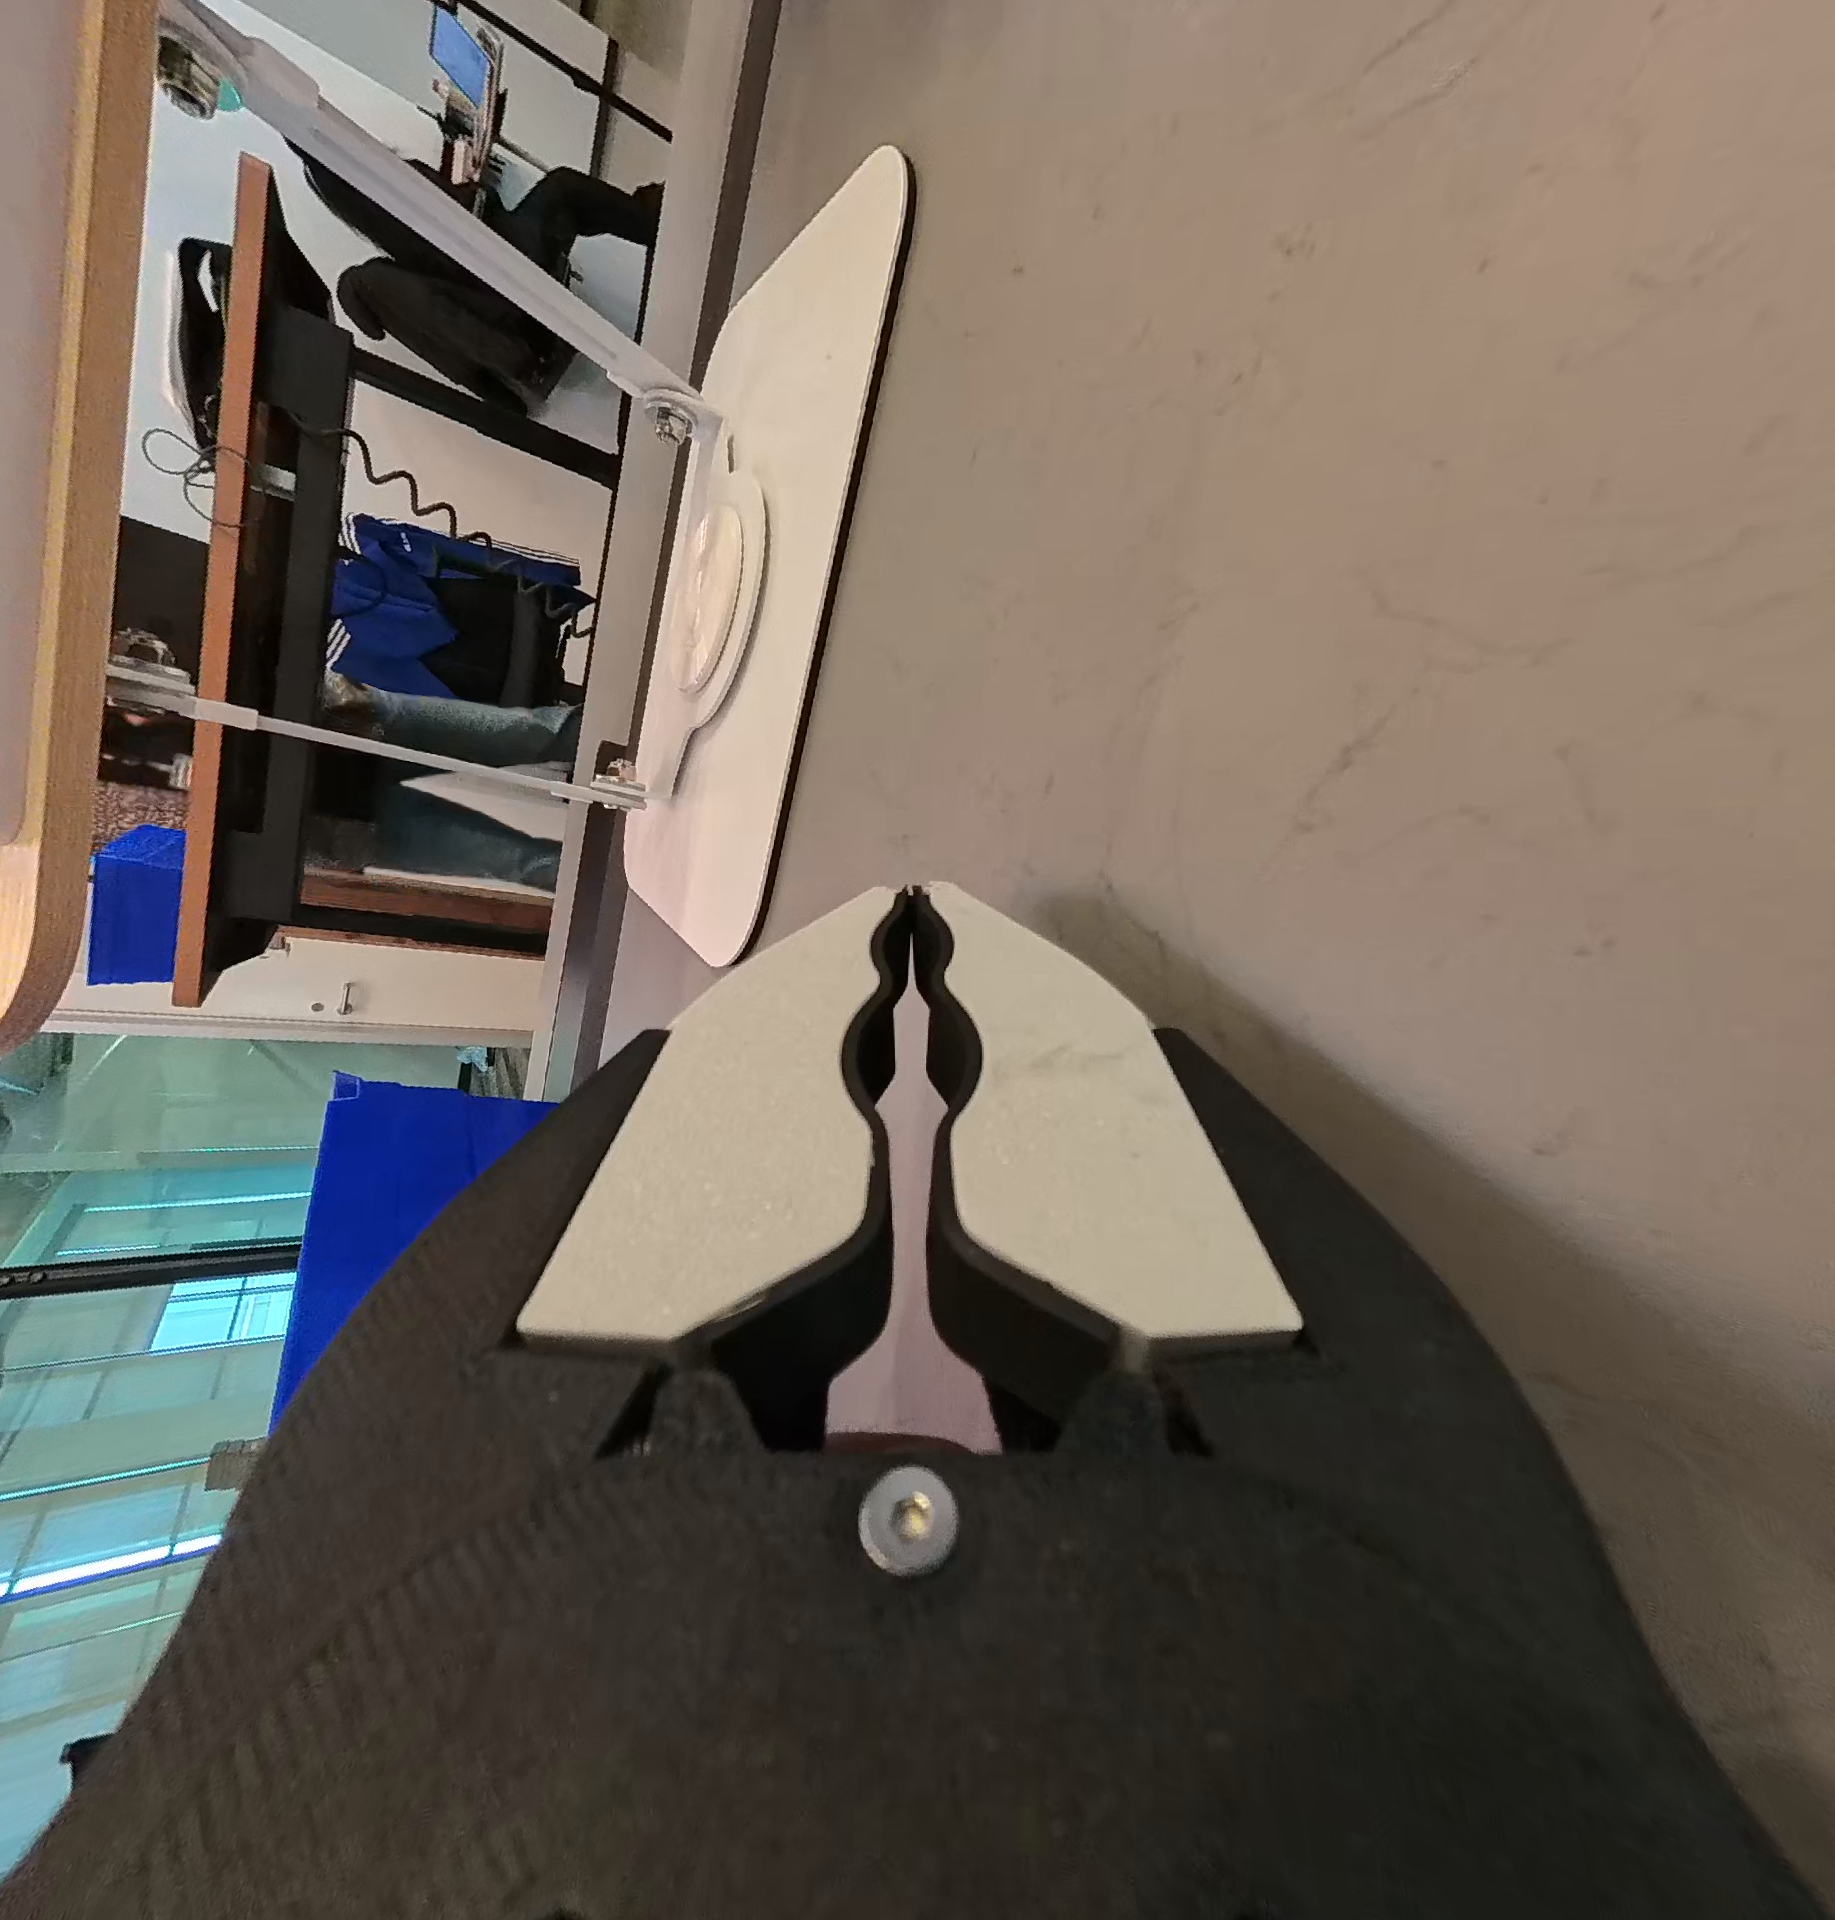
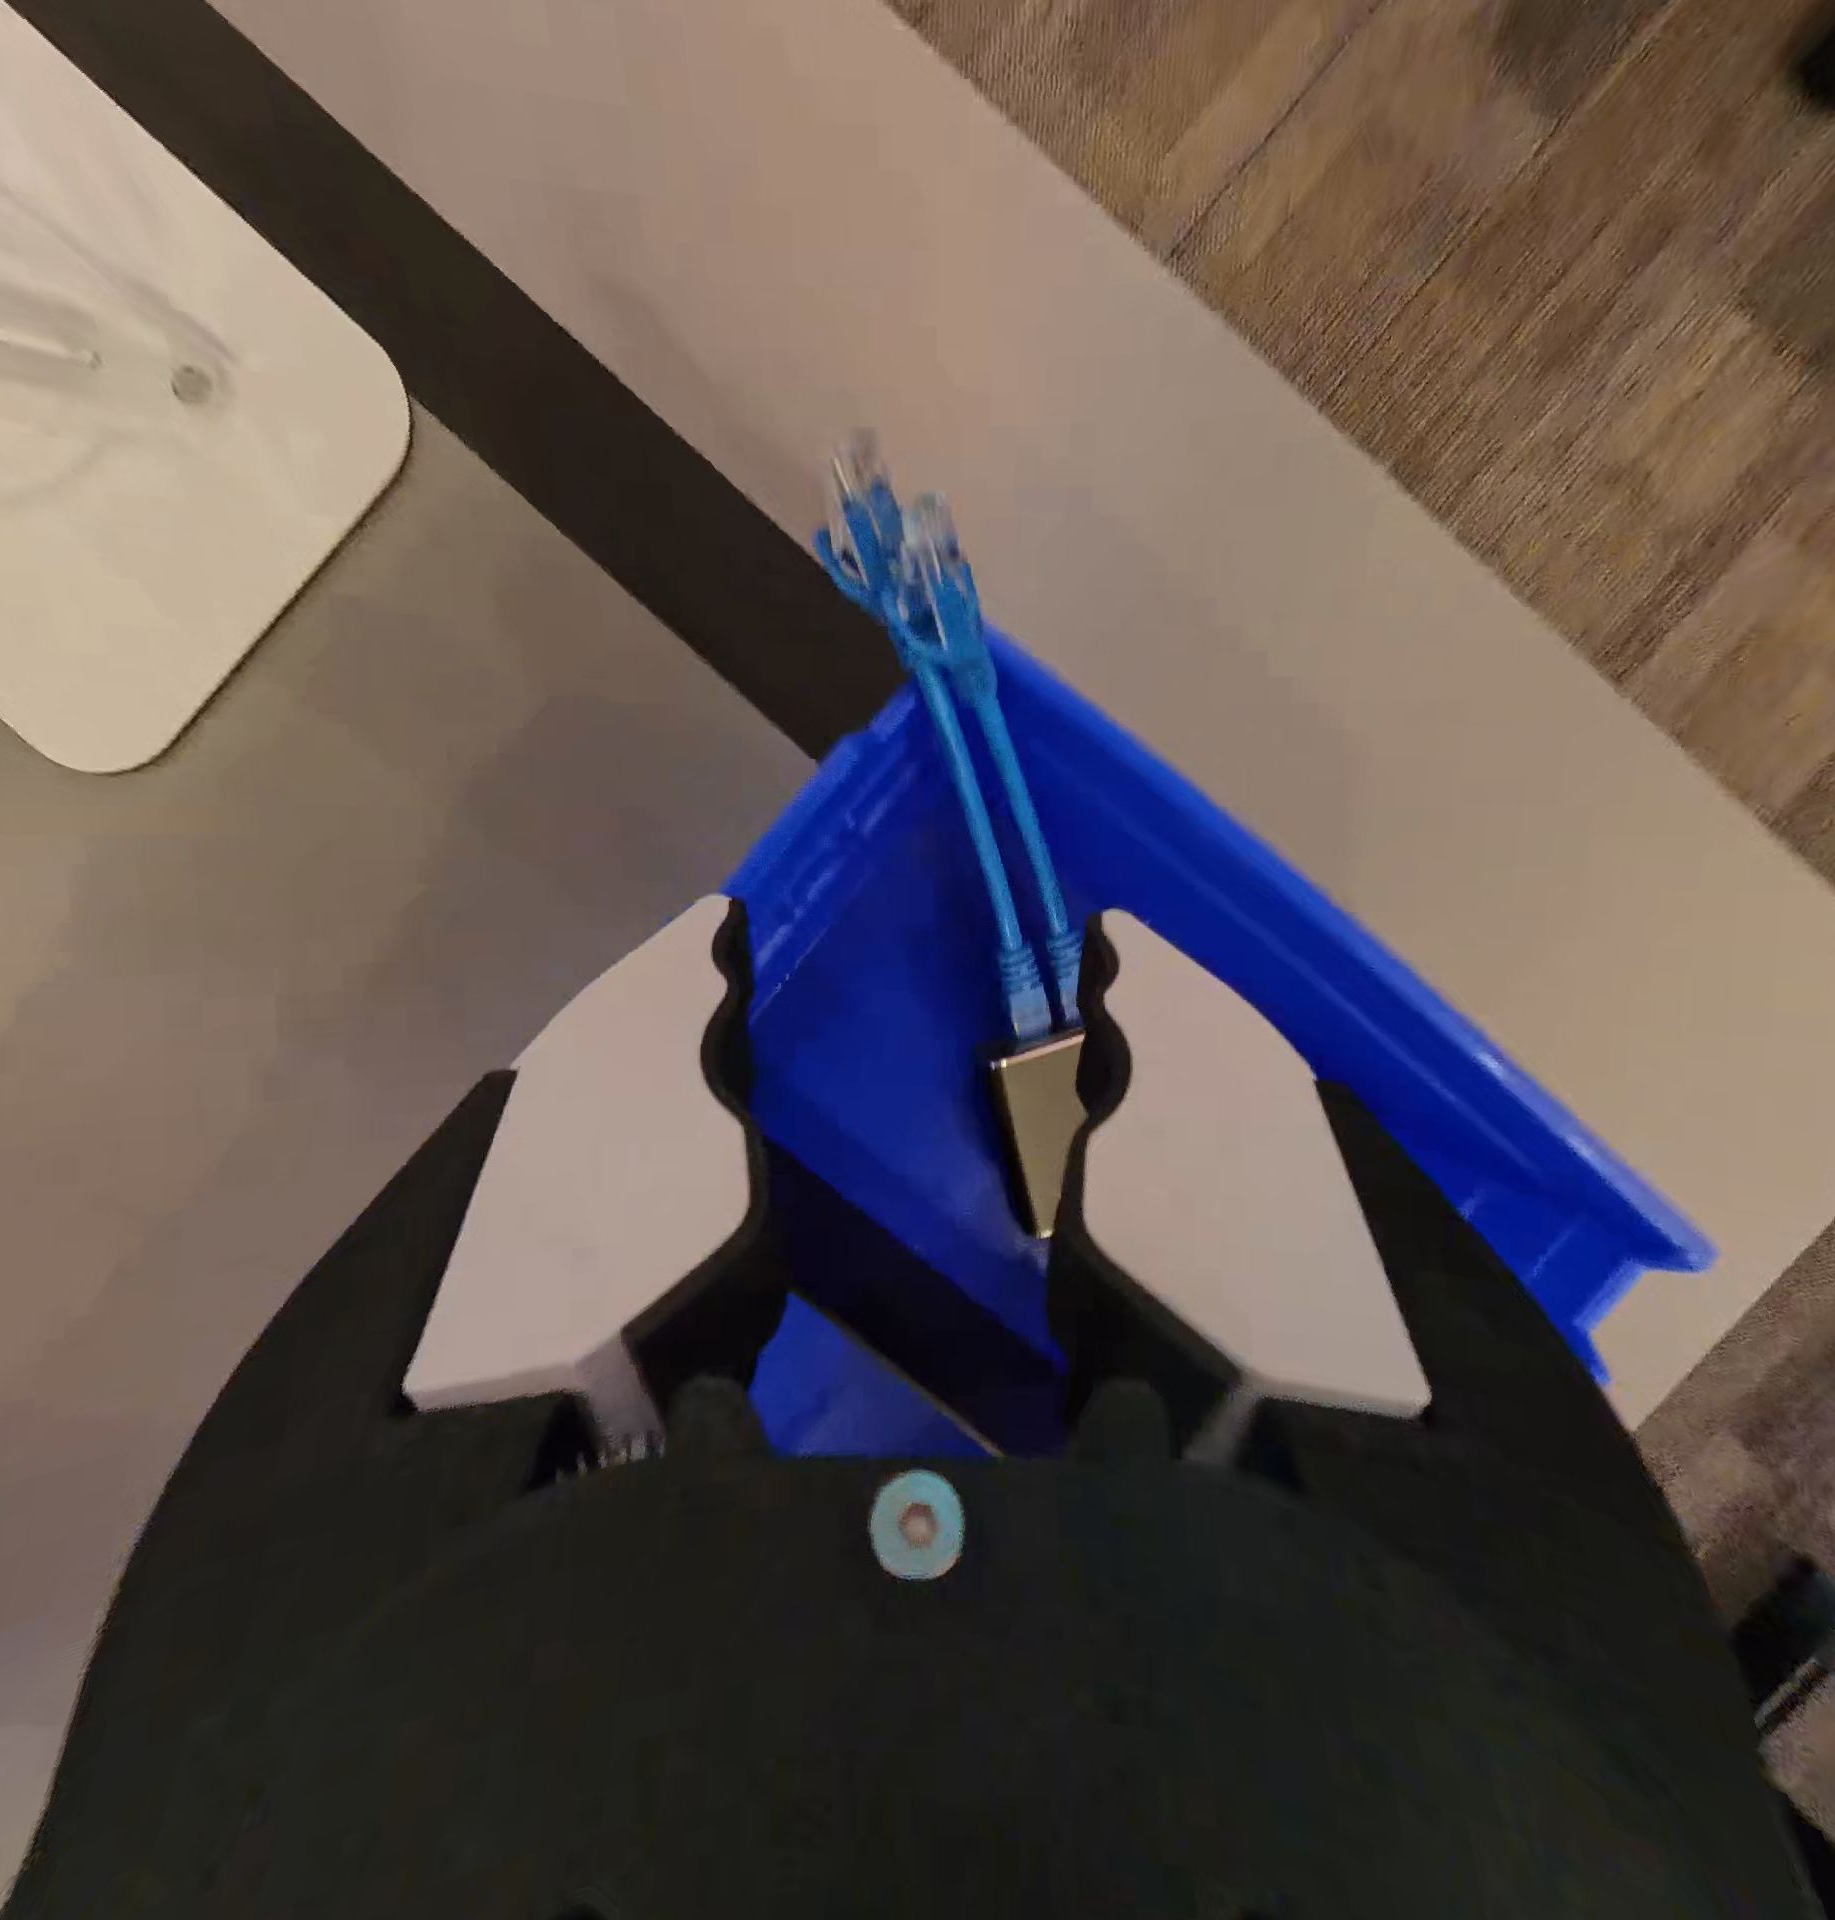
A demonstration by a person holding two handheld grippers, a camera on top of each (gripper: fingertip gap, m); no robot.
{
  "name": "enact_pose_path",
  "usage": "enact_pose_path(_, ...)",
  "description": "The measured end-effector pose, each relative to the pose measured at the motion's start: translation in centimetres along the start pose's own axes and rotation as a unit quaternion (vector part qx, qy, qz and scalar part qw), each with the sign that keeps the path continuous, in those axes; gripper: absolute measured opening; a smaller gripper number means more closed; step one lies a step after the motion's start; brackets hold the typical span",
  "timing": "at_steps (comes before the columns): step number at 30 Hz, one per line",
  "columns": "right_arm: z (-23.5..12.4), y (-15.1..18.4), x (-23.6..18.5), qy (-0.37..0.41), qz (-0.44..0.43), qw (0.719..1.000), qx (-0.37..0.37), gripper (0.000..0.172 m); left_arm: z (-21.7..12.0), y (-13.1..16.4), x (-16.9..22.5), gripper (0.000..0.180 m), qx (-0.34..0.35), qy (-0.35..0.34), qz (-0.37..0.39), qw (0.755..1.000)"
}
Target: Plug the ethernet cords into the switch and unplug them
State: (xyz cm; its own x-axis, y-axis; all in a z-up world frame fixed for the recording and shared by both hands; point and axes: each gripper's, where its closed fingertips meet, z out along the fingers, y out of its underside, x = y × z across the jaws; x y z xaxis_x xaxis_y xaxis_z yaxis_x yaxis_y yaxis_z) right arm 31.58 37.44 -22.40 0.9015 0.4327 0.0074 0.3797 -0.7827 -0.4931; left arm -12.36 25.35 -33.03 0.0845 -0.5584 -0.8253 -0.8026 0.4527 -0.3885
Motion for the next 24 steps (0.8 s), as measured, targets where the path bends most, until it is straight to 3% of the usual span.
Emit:
enact_pose_path(7,0.2,1.1,-1.2,0.008,0.004,1.0,-0.03,0.055,0.3,0.1,-0.1,0.0,0.0,0.0,-0.001,1.0)
enact_pose_path(12,-3.1,2.5,-2.9,0.004,0.028,0.999,0.045,0.056,0.4,0.2,-0.3,0.003,-0.001,-0.006,-0.003,1.0)
enact_pose_path(20,-7.3,10.4,-3.1,0.076,0.06,0.993,0.066,0.075,-1.0,1.1,-1.2,0.039,-0.039,0.004,-0.023,0.999)
enact_pose_path(24,-8.4,14.1,-3.8,0.087,0.08,0.99,0.08,0.083,-3.9,2.4,-4.3,0.042,-0.055,-0.019,-0.066,0.996)
